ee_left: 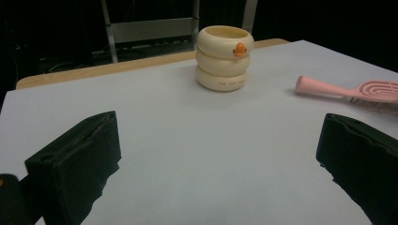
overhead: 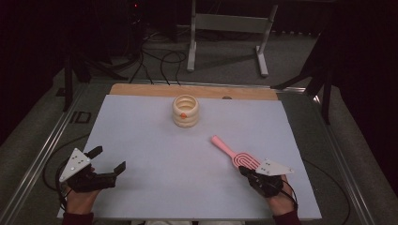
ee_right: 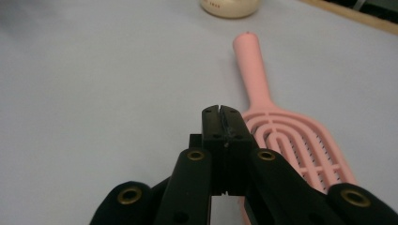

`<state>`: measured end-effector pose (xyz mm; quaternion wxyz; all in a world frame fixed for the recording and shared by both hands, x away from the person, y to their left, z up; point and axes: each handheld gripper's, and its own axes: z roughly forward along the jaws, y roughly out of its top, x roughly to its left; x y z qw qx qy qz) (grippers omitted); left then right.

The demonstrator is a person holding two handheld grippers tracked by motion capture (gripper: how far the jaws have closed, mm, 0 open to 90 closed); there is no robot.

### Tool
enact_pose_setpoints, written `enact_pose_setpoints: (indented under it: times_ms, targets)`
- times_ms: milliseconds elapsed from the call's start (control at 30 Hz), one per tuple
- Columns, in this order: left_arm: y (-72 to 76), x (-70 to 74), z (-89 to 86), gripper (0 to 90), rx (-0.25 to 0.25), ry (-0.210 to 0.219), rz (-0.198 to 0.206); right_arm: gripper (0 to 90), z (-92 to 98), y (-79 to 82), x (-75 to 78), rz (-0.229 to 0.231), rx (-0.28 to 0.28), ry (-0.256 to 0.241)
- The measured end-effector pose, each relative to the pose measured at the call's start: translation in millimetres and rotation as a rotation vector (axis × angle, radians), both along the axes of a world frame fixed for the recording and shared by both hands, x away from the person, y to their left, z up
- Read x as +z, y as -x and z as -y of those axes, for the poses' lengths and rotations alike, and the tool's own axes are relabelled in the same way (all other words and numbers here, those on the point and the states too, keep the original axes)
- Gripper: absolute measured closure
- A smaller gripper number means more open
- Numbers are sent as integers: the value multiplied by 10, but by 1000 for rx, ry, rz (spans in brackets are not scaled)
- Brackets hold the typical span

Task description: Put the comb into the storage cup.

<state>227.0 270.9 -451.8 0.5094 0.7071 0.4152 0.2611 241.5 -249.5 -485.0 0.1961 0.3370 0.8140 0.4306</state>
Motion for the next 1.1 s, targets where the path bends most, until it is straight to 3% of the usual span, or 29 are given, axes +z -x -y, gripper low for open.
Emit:
enact_pose_setpoints:
  times_ms: [500, 1100]
  targets:
    - [-6, -16, 7, 10, 2, -3, -7, 900, -11, -59, -123, -57, 2, 46]
    - [-16, -41, 23, 12, -1, -3, -16, 900, 56, -98, -163, -89, -15, 73]
